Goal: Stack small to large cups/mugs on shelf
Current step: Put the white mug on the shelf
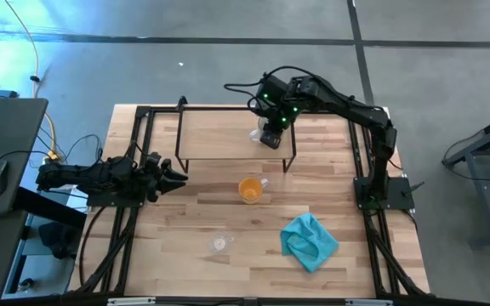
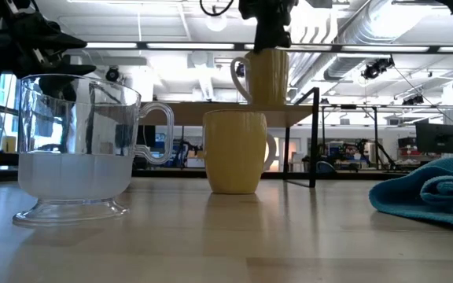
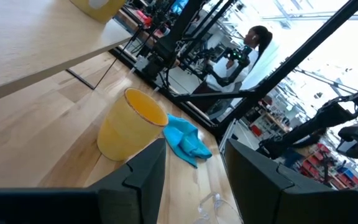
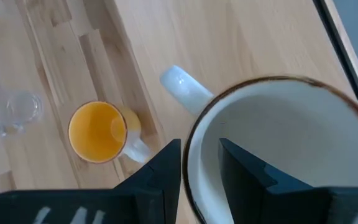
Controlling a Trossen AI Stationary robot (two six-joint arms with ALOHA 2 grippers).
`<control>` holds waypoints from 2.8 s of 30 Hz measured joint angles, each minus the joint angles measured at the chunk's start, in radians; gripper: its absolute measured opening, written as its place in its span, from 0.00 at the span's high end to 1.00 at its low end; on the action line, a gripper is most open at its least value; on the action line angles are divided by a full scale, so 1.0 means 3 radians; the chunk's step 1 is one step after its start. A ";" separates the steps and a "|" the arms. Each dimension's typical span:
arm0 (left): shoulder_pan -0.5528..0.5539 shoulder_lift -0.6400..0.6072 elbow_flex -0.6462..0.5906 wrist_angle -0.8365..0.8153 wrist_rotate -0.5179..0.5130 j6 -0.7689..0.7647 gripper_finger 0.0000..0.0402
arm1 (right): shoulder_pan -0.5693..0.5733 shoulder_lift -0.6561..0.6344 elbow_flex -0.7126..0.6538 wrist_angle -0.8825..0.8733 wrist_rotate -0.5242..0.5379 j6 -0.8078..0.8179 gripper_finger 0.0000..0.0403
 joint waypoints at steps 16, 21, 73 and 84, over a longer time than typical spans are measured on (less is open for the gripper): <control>0.0000 0.0000 0.0000 0.0000 -0.0010 0.0000 0.62 | 0.0003 0.0007 0.0000 -0.0100 -0.0004 -0.0166 0.92; 0.0000 0.0000 0.0000 0.0000 -0.0010 0.0000 0.62 | 0.0001 0.0002 0.0004 -0.0152 0.0020 -0.0314 0.98; 0.0000 0.0000 0.0000 0.0004 -0.0011 -0.0011 0.62 | 0.0031 0.0021 0.0342 -0.0549 0.0163 -0.1006 0.80; 0.0000 0.0000 0.0000 0.0004 -0.0011 -0.0009 0.62 | 0.0045 0.0020 0.0348 -0.0238 -0.0106 -0.0186 0.78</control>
